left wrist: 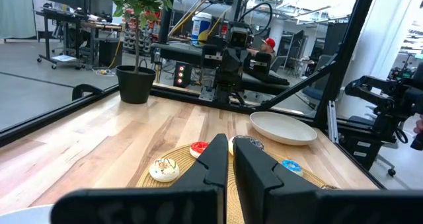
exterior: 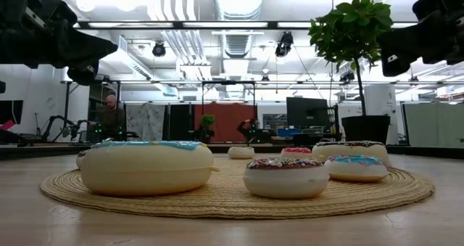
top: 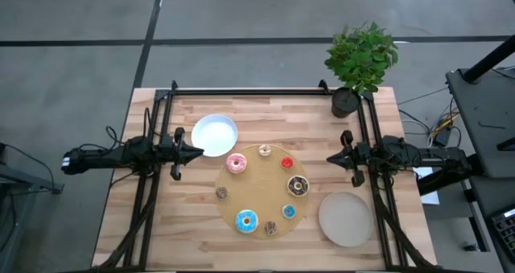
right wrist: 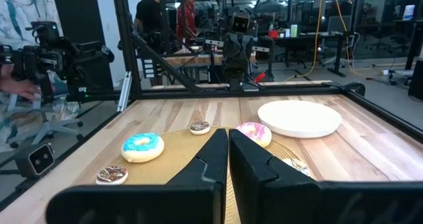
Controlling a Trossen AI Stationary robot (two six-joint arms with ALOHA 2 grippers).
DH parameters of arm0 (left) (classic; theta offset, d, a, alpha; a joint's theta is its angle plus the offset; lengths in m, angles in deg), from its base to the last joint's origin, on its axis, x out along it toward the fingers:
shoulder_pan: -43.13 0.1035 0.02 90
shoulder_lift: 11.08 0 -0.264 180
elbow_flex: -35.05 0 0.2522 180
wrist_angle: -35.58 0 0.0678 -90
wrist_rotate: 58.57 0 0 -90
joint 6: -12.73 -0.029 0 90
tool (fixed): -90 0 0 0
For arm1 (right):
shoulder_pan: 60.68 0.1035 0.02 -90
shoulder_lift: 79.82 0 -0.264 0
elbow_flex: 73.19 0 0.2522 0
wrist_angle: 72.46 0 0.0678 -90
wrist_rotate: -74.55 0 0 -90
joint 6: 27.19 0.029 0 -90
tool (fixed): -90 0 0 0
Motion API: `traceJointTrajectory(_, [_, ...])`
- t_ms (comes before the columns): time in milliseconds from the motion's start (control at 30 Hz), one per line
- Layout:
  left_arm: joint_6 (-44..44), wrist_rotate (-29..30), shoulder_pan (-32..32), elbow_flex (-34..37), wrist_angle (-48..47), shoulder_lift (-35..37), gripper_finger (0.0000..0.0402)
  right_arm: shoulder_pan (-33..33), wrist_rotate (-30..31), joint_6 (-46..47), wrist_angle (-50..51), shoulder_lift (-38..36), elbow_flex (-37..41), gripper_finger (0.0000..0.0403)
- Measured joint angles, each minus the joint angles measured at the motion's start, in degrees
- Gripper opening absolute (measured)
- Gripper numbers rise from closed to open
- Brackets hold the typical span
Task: Pick & Place donuts
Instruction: Put the large black donut into the gray plate
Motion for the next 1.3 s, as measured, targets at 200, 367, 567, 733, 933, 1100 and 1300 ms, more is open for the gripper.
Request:
traceJointTrajectory(200, [0.0,0.0,0.0,0.0,0.0,0.0,0.0,0.0,0.0,1.3,-3.0,0.0,0.0,0.0008])
traceJointTrajectory(367, [0.0,0.8,0.0,0.0,0.4,0.0,0.0,0.0,0.0,0.2,-6.5,0.0,0.0,0.0008])
traceJointTrajectory(567, [0.0,0.9,0.0,0.0,3.9,0.0,0.0,0.0,0.0,0.0,-9.3,0.0,0.0,0.0008])
traceJointTrajectory(733, [0.8,0.9,0.0,0.0,11.2,0.0,0.0,0.0,0.0,0.7,-12.2,0.0,0.0,0.0009])
traceJointTrajectory(933, [7.4,1.2,0.0,-0.4,21.4,0.0,0.0,0.0,0.1,-0.2,-16.1,0.0,0.0,0.0009])
traceJointTrajectory(1100, [7.4,1.7,0.0,-1.8,28.9,0.0,0.0,0.0,3.8,-0.2,-20.8,0.0,0.0,0.0008])
traceJointTrajectory(1300, [8.0,1.7,0.0,-2.4,38.5,0.0,0.0,0.0,11.6,-0.2,-30.3,0.0,0.0,0.0008])
